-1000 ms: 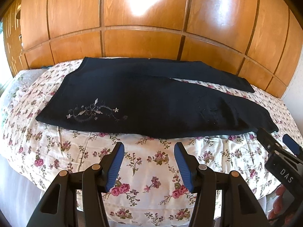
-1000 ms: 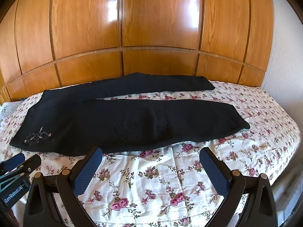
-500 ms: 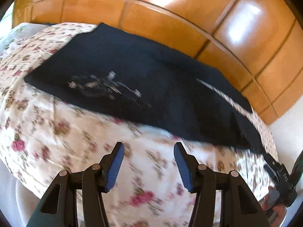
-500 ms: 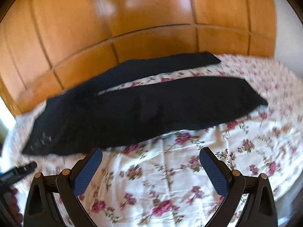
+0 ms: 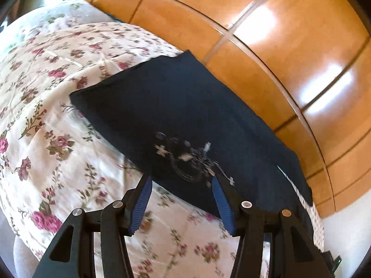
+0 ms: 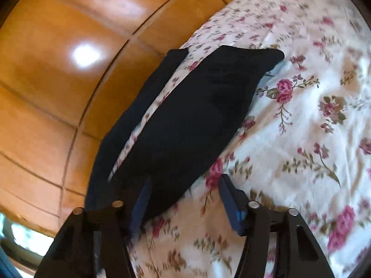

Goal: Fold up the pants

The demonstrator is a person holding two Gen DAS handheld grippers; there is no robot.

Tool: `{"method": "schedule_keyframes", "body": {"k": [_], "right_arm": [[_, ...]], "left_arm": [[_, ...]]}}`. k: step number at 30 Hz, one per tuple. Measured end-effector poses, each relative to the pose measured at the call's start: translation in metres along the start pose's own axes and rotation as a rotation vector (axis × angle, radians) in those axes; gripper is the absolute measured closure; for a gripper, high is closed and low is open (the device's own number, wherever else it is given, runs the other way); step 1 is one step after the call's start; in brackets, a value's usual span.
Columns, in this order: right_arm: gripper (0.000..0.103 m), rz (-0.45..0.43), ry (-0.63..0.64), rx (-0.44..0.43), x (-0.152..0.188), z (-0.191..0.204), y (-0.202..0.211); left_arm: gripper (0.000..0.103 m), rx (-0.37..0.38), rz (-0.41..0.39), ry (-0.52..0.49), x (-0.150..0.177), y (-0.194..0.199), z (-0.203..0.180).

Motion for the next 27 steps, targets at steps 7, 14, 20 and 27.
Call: {"method": "schedule_keyframes", "body": {"k": [7,14,20,27], "right_arm": [[0.072,-0.007,-0.026,-0.061,-0.015,0.003,-0.018],[0.092,-0.016,-0.002,-0.087,-0.015,-0.002,-0.022],[0.095,-0.031,0.048,-0.055,-0.019,0.003,-0.028],[0.095,-0.044,0.047,-0.042,-0.023,0.006,-0.022]], "left_arm": [[0.049,0.065,-0.052,0.128,-0.008,-0.007,0.03],[0.049,0.101,-0.068,0.165,-0.017,-0.015,0.035],[0.049,0.037,-0.073,0.063,-0.023,-0.029,0.027],[0.094,0.021,-0.009,0.096,-0.021,-0.026,0.036]]}}
Point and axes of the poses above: each gripper's, at about its wrist camera, not at the fingertips, and y roughly against the way its jaws point, z to its left, x to its underside, the point moved 8 cm from there along -y, roughly the way its jaws point, and after that the axes turned 5 degrees about x, right-handed, at the moved point
